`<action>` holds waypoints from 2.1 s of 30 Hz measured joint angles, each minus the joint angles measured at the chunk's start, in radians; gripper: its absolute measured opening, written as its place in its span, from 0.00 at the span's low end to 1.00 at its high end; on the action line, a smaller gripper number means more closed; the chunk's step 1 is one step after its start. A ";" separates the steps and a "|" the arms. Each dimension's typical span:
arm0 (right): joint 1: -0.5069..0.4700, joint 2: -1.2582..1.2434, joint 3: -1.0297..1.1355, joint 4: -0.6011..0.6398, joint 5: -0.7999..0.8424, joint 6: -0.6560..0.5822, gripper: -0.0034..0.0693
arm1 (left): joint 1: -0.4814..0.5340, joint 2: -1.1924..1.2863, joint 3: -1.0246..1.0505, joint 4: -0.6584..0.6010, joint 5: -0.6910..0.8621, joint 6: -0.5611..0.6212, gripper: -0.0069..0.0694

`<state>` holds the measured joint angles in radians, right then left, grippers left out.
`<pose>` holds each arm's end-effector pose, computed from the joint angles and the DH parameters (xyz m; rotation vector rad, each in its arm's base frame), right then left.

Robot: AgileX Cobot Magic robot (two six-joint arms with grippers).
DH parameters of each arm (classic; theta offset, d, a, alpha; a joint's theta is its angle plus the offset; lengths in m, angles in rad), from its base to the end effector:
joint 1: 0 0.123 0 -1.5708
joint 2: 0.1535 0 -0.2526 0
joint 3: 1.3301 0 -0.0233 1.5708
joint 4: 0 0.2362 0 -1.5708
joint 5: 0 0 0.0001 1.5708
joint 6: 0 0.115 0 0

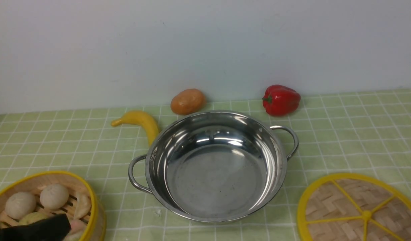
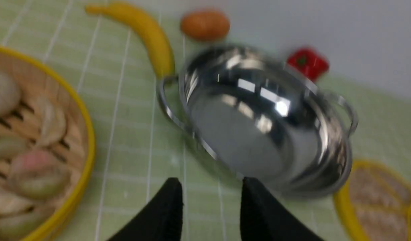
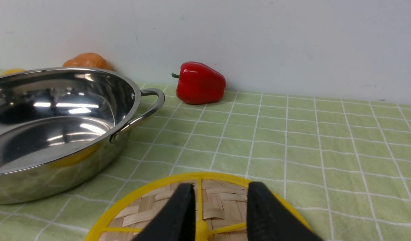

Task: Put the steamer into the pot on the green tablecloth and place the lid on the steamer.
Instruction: 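Grasp the rim of the steamer basket holding the buns with the left gripper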

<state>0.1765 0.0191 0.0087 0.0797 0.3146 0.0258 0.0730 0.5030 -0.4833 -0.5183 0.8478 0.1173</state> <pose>0.0948 0.0198 0.1746 -0.0860 1.8284 0.2185 0.1177 -0.0343 0.2467 -0.1591 2.2676 -0.5231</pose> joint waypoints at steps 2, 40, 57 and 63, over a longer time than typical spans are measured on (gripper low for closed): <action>0.000 0.000 0.000 0.000 0.000 0.000 0.38 | 0.000 0.113 -0.069 0.088 0.109 0.047 0.41; 0.000 0.000 0.000 0.000 0.000 0.000 0.38 | -0.122 1.093 -0.278 0.284 -0.177 0.223 0.65; 0.000 0.000 0.000 0.000 0.000 0.000 0.38 | -0.122 1.111 -0.283 0.317 -0.058 0.191 0.13; 0.000 0.000 0.000 0.000 0.000 0.000 0.38 | -0.122 1.081 -0.320 0.374 0.016 0.171 0.13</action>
<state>0.1765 0.0191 0.0087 0.0797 0.3146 0.0258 -0.0492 1.5843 -0.8038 -0.1440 0.8640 0.2888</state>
